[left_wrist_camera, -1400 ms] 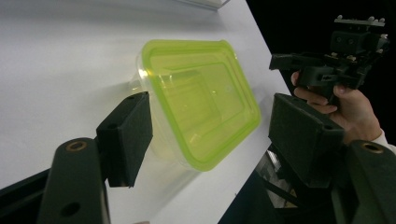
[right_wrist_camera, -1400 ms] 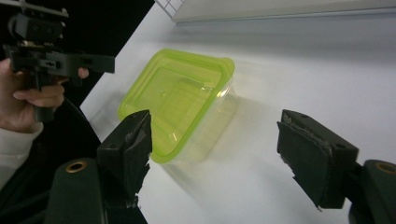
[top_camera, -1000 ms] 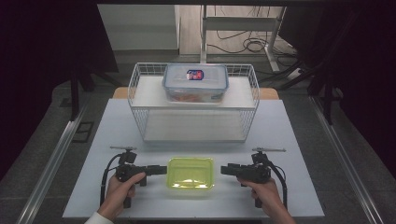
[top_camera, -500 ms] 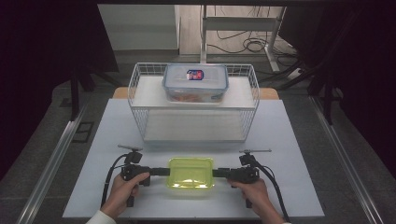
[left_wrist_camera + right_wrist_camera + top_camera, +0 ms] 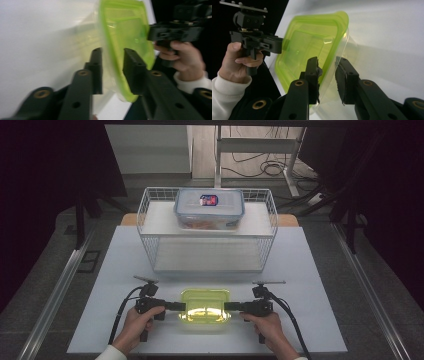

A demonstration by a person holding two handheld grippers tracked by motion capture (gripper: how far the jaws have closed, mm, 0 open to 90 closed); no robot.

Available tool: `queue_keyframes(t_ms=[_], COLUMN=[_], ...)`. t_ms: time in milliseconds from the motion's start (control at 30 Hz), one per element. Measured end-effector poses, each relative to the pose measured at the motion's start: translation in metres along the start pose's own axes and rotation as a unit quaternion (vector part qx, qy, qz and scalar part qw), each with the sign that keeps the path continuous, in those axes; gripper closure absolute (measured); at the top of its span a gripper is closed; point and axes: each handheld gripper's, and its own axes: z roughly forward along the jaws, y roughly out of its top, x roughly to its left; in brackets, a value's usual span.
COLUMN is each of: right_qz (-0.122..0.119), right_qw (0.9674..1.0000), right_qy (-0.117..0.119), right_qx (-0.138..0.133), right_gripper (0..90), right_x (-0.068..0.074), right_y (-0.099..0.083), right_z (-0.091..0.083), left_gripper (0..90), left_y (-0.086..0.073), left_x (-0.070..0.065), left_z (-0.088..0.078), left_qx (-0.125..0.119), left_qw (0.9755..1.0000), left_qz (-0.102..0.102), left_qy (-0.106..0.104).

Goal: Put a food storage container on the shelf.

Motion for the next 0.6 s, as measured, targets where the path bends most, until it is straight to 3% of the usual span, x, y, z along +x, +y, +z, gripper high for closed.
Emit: queue_keyframes(t_ms=[133,267,600], right_qz=[0.021,0.024,-0.005], right_qw=[0.9996,0.9992,0.9994], right_qy=[0.016,0.029,0.031], right_qx=[-0.010,-0.012,-0.017], right_gripper=[77.2,80.0,80.9], right_x=[-0.001,0.000,0.011], right_y=[-0.001,-0.002,0.000], right_z=[-0.003,-0.006,-0.012], left_gripper=[76.0,79.2,80.1], left_y=[-0.002,-0.003,-0.007], left_x=[-0.004,-0.005,-0.013], left_z=[-0.003,-0.007,-0.018], left_qx=[-0.008,-0.016,-0.029], left_qw=[1.0000,0.9997,0.9985], left_qz=[0.005,0.015,0.041], left_qy=[-0.001,-0.006,-0.021])
